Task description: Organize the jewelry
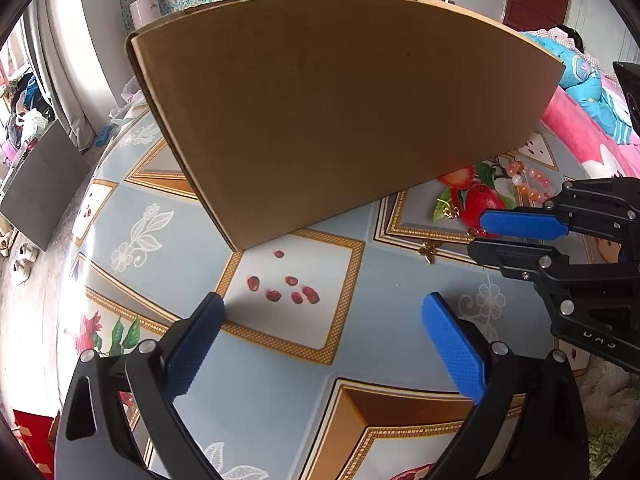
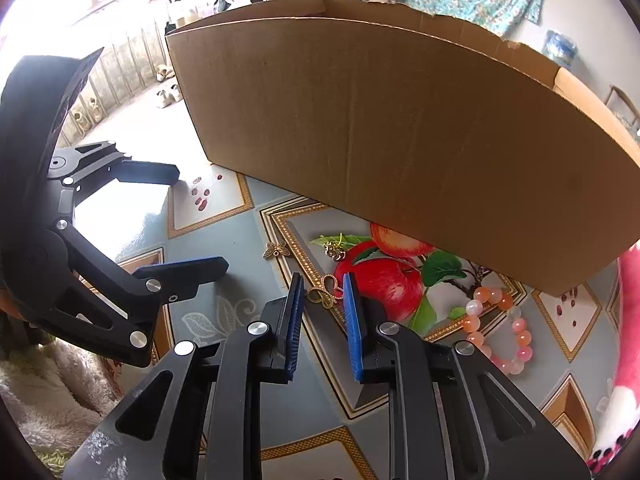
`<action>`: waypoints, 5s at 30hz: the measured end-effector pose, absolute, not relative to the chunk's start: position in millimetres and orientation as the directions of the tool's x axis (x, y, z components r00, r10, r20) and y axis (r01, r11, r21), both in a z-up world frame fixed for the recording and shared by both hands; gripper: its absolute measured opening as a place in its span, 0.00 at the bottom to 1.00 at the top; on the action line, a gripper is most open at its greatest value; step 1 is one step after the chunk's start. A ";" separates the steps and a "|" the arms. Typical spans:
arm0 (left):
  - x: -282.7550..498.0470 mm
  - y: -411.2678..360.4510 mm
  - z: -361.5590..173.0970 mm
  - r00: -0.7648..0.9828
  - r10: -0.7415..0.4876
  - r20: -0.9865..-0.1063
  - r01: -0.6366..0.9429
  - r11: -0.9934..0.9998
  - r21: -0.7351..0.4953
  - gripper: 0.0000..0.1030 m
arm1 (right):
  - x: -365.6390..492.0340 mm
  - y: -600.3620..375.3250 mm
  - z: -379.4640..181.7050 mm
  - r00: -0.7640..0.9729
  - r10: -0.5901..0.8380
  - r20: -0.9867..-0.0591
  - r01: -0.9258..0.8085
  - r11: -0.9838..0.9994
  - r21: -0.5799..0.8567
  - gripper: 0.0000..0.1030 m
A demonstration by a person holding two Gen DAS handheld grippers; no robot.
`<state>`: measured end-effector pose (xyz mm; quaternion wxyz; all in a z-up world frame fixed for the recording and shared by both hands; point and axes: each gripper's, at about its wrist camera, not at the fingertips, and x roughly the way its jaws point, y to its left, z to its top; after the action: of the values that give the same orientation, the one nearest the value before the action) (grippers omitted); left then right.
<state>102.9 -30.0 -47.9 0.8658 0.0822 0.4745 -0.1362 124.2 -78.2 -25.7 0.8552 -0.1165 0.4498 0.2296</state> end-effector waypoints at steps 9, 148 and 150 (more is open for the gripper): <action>92.8 -27.6 -32.8 0.561 -0.266 -0.784 0.361 0.931 -0.057 0.90 | 121.2 -108.6 -23.6 0.493 0.264 -0.829 -0.456 0.890 0.012 0.17; 101.9 -37.5 -51.1 0.409 -0.056 -0.911 0.171 0.985 0.016 0.95 | 109.2 -202.1 -33.7 0.388 0.041 -0.921 -0.122 0.992 -0.007 0.92; 101.8 -36.3 -51.7 0.412 -0.055 -0.909 0.164 0.986 0.014 0.95 | 108.5 -199.5 -33.2 0.394 0.030 -0.919 -0.127 0.992 -0.022 0.92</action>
<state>101.8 -36.3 -51.7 0.8387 0.0504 0.5382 -0.0653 108.5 -199.5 -33.2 0.8337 -0.0441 0.5485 0.0469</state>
